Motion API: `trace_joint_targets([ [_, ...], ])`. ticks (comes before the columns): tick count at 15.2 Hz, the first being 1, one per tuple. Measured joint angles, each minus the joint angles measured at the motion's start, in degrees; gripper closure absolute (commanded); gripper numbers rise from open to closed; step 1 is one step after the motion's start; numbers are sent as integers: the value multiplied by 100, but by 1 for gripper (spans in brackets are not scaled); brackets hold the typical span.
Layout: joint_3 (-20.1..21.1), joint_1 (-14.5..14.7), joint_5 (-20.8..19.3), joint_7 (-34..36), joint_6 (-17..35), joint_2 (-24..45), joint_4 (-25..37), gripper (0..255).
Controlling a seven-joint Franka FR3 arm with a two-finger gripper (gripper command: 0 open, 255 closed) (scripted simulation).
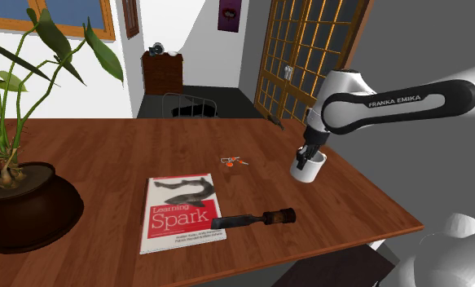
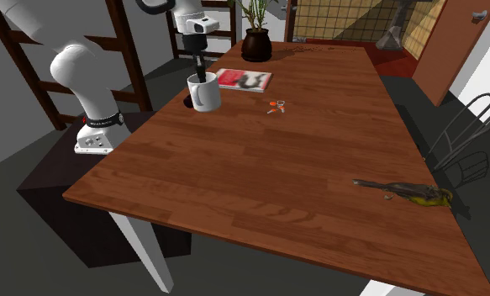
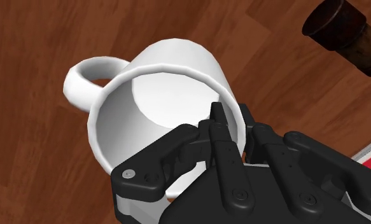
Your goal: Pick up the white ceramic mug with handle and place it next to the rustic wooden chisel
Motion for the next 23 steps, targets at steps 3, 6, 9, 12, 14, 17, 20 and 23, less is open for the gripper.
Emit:
trace_joint_targets([
  [3,-19,3,-4,2,265,104,-162,255],
  [6,-47,-1,-11,-11,521,207,-316,255],
  [9,-65,14,-3,-7,830,385,-449,255],
  [12,-95,21,5,-25,1101,549,-557,255],
  [14,-118,17,6,-47,1225,621,-607,255],
  [17,-117,20,6,-42,1266,635,-632,255],
  [20,-117,21,7,-41,1272,638,-635,0],
  [23,-116,21,7,-41,1273,637,-634,0],
])
